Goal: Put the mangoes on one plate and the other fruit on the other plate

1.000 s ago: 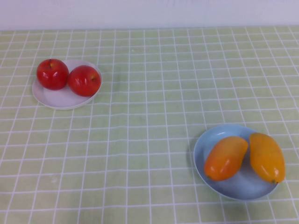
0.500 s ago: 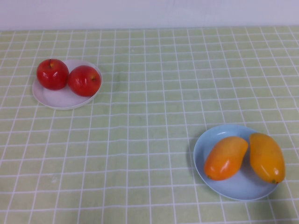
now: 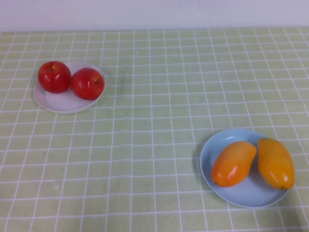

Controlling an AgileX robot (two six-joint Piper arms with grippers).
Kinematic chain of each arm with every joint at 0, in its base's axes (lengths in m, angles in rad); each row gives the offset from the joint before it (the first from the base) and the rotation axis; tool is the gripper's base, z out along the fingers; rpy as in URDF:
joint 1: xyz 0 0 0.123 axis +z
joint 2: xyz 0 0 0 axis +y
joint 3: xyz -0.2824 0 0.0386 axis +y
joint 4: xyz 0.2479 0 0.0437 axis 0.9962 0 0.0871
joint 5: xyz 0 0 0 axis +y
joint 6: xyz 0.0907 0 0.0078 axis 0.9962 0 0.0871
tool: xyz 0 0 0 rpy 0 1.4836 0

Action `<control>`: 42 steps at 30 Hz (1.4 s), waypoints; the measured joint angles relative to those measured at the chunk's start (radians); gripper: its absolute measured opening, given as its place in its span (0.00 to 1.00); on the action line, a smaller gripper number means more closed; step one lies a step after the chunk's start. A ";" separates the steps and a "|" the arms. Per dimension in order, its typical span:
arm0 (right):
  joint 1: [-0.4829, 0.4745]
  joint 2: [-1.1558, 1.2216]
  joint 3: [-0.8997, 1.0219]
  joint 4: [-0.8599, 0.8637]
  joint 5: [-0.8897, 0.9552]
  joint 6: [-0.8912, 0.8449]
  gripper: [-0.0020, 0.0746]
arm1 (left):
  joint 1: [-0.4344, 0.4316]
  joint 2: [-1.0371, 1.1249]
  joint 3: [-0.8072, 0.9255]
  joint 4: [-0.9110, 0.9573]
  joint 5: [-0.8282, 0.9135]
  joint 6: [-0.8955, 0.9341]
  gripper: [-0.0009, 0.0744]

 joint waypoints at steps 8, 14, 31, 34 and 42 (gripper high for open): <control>0.000 0.000 0.000 0.040 0.026 -0.109 0.01 | 0.000 0.000 0.000 0.000 0.000 0.000 0.01; 0.000 0.000 0.000 0.088 0.127 -0.118 0.01 | 0.000 0.000 0.000 0.000 0.000 0.000 0.01; 0.000 0.000 0.000 0.104 0.151 -0.118 0.01 | 0.000 0.000 0.000 0.000 0.000 0.000 0.01; 0.000 0.000 0.000 0.104 0.151 -0.118 0.01 | 0.000 0.000 0.000 0.000 0.000 0.000 0.01; 0.000 0.000 0.000 0.106 0.151 -0.118 0.01 | 0.000 0.000 0.000 0.000 0.000 0.000 0.01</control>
